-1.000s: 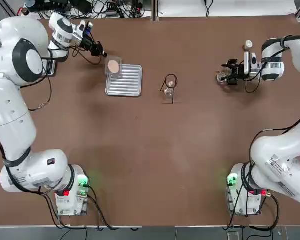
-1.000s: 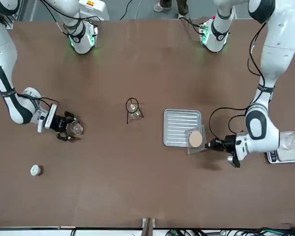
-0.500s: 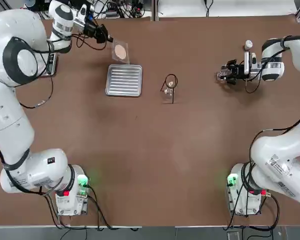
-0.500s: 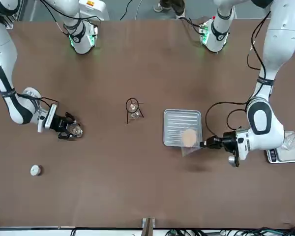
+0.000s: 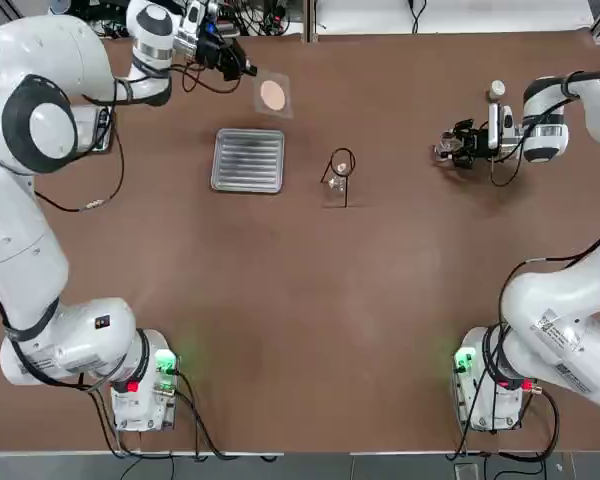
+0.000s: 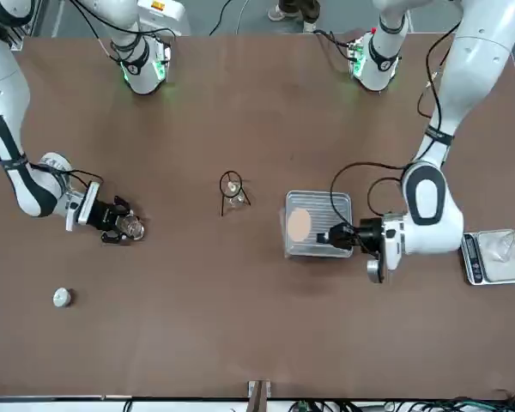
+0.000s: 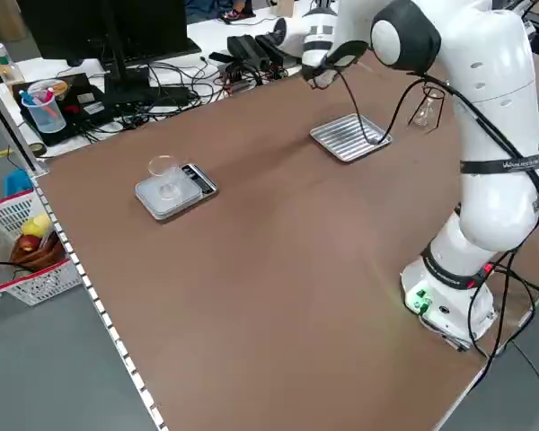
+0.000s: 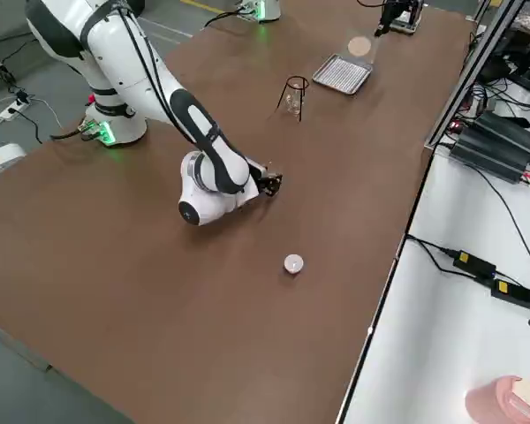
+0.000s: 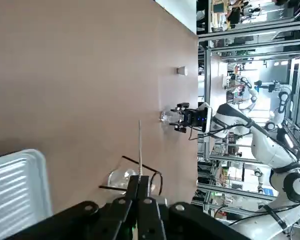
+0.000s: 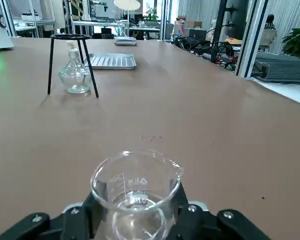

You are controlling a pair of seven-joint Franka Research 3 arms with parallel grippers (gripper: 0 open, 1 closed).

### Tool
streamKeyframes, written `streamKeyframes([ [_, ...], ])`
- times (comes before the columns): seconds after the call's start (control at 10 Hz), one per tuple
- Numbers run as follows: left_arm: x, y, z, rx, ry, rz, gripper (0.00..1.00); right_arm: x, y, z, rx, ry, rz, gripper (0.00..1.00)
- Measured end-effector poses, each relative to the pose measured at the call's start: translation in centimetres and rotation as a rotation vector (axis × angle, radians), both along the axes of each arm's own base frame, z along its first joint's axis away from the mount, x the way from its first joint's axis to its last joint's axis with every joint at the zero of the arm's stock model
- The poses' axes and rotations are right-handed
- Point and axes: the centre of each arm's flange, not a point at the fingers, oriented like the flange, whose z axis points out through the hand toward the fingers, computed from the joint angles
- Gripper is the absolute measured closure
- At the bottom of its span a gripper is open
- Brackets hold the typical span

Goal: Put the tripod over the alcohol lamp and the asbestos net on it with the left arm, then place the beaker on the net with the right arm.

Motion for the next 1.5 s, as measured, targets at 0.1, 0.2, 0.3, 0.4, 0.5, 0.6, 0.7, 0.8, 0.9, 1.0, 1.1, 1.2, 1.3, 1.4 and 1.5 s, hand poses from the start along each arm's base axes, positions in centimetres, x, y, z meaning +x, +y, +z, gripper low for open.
streamKeyframes([
  [0.1,-1.1,-2.6,-0.1,-0.024,0.0,0.011,0.98,0.0,0.0,0.0,0.0,0.0,0.0,0.41],
  [0.2,-2.5,-6.0,0.0,-0.046,-0.002,0.026,0.98,0.0,0.0,0.0,0.001,0.003,-0.002,0.41],
  [0.3,-4.1,-9.8,0.2,-0.046,-0.008,0.044,0.98,0.0,0.1,0.0,0.002,0.005,-0.003,0.41],
  [0.4,-5.8,-13.4,0.2,-0.038,-0.004,0.08,0.98,0.0,0.1,0.0,0.002,0.006,-0.004,0.41],
  [0.5,-7.5,-16.5,0.1,-0.024,-0.001,0.111,0.98,0.0,0.1,0.0,0.003,0.006,-0.005,0.41],
  [0.6,-9.1,-18.6,-0.2,-0.006,-0.002,0.119,0.98,0.0,0.1,0.0,0.003,0.006,-0.005,0.41],
  [0.7,-10.1,-19.6,-0.6,0.006,0.002,0.109,0.98,0.0,0.1,0.0,0.003,0.007,-0.006,0.41],
  [0.8,-10.9,-19.8,-1.4,0.017,0.0,0.09,0.98,0.0,0.1,0.0,0.003,0.007,-0.006,0.41],
  [0.9,-11.7,-19.7,-2.4,0.028,-0.003,0.072,0.98,0.0,0.1,0.0,0.003,0.007,-0.006,0.41],
  [1.0,-12.5,-19.7,-3.3,0.04,0.003,0.058,0.98,0.0,0.1,0.0,0.003,0.007,-0.006,0.41],
  [1.1,-13.2,-19.8,-3.8,0.043,0.012,0.05,0.98,0.0,0.1,0.0,0.003,0.007,-0.006,0.41],
  [1.2,-13.7,-20.2,-3.9,0.041,0.018,0.041,0.98,0.0,0.1,0.0,0.003,0.007,-0.006,0.41],
  [1.3,-14.4,-20.8,-4.1,0.041,0.023,0.029,0.98,0.0,0.1,0.0,0.003,0.007,-0.007,0.41],
  [1.4,-14.9,-21.0,-4.4,0.044,0.023,0.019,0.98,0.0,0.1,0.0,0.003,0.008,-0.007,0.41],
  [1.5,-15.2,-21.0,-4.7,0.047,0.022,0.014,0.98,0.0,0.1,0.0,0.003,0.008,-0.007,0.41],
])
